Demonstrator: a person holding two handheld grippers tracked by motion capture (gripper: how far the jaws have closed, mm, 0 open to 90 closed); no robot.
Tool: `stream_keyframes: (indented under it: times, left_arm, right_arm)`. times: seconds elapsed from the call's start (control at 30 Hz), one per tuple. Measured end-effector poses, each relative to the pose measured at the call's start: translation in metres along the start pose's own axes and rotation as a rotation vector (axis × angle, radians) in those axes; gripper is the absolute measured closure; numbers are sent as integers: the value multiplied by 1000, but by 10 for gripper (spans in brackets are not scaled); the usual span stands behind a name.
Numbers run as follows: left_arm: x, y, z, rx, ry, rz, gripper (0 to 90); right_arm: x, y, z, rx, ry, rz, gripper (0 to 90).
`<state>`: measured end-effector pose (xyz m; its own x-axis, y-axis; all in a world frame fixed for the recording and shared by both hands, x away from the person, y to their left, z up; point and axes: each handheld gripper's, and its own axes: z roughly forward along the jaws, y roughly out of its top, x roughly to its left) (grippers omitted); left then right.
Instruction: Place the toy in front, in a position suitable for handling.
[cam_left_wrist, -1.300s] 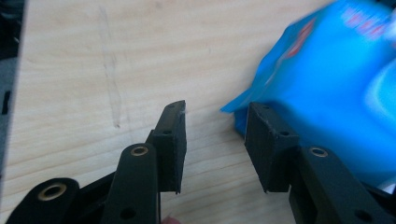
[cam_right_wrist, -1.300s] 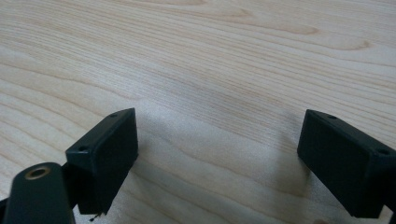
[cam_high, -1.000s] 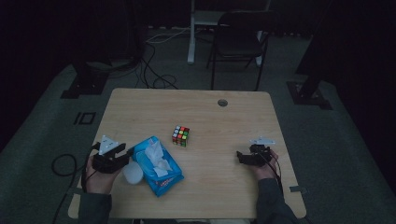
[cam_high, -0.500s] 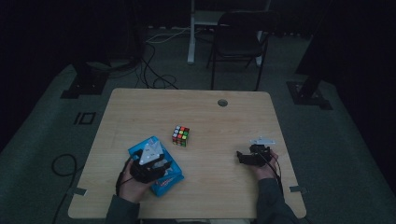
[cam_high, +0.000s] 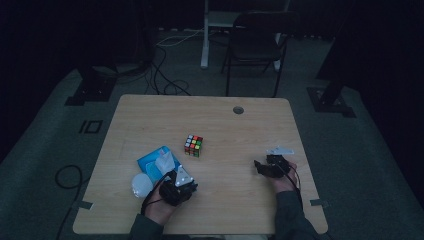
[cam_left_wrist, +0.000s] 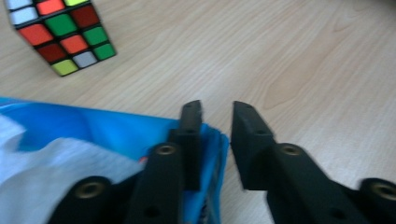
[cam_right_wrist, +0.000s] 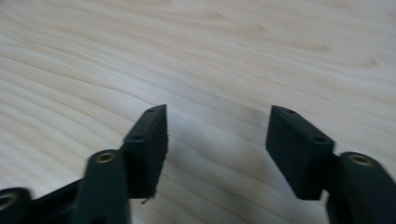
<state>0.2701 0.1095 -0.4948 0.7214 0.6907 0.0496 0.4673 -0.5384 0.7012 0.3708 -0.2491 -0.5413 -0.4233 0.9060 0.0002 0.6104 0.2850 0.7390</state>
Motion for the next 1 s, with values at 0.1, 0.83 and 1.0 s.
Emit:
stream_keyframes:
  times: [0.1,0.83,1.0]
  left_arm:
    - [1,-4,-3,-1,22,21,851]
    - [42,-58,-53,-7,160,-101,805]
    - [47,-68,-63,-7,178,-122,794]
  right_arm:
    - [9,8,-5,-28,38,-29,408]
    - [82,79,20,-145,256,-166,248]
    - [100,93,33,-148,296,-219,221]
